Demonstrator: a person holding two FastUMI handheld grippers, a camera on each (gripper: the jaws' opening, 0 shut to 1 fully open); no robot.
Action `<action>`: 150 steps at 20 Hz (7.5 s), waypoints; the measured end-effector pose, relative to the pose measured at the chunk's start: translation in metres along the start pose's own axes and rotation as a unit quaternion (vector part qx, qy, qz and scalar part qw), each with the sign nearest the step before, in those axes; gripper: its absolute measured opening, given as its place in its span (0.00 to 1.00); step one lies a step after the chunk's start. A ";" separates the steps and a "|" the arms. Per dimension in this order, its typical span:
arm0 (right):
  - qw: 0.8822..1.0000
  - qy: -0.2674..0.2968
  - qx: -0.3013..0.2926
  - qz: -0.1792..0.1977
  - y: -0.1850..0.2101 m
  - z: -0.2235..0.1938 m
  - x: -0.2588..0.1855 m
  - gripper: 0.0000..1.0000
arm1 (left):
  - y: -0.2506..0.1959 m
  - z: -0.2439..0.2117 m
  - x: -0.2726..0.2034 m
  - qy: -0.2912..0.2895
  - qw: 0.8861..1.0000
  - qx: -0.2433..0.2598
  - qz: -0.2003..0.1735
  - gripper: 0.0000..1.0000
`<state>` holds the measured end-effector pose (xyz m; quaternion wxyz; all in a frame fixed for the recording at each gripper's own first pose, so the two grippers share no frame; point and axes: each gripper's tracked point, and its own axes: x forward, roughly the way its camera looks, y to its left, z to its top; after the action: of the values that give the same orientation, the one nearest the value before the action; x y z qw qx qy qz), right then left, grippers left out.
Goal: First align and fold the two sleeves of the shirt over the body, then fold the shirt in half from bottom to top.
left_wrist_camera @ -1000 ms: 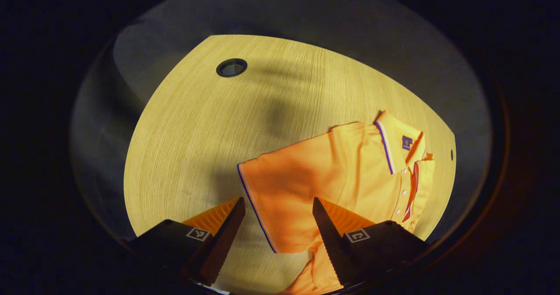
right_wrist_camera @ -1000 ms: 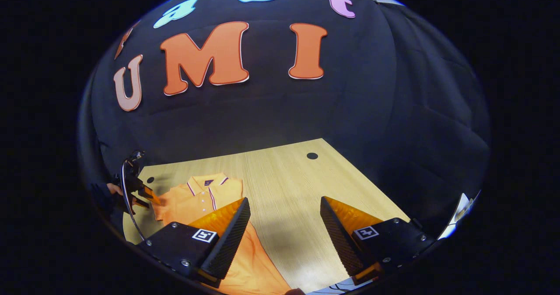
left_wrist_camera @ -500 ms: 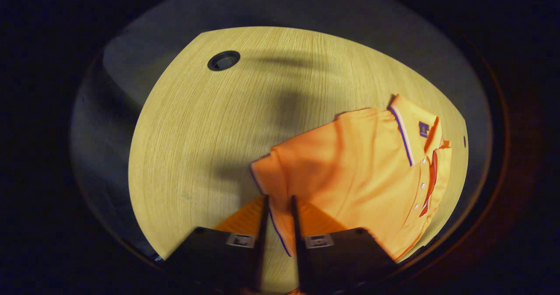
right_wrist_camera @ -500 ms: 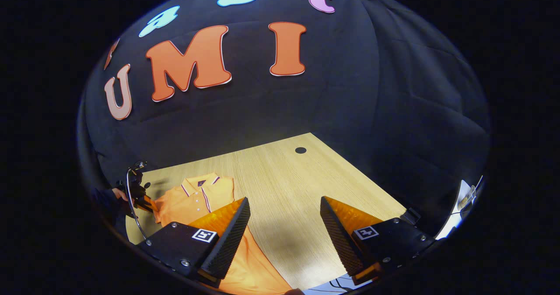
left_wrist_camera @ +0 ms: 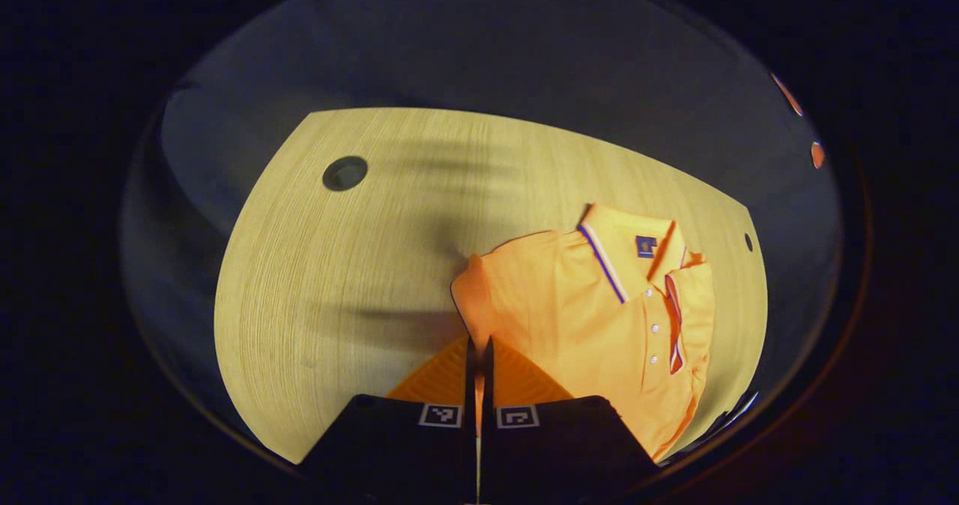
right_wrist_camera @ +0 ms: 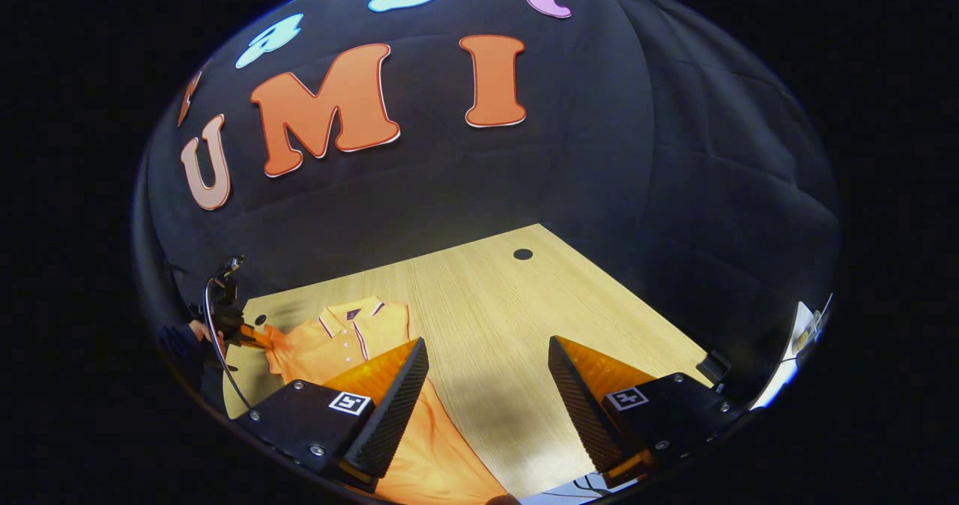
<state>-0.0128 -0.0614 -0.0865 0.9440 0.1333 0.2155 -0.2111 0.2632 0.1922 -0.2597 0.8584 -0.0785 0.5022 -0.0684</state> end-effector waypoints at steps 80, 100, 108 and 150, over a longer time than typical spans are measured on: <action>0.925 0.275 -0.167 0.204 0.012 -0.273 -0.061 0.99 | -0.073 -0.379 -0.160 -0.076 0.995 0.040 0.058 0.99; 0.875 0.384 -0.263 0.129 -0.003 -0.305 -0.054 0.79 | -0.056 -0.427 -0.112 0.097 0.993 0.036 0.064 0.98; 0.863 0.451 -0.083 0.212 0.023 -0.315 -0.063 0.05 | -0.080 -0.415 -0.102 0.117 0.991 0.067 0.006 0.09; 0.909 0.303 -0.019 0.284 0.091 -0.212 -0.038 0.01 | -0.089 -0.312 -0.137 0.009 0.995 0.080 -0.064 0.01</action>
<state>-0.0770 0.1042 -0.2393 0.8557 0.2284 0.4483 0.1210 -0.0792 0.1115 -0.2752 0.8512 -0.0412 0.4970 -0.1634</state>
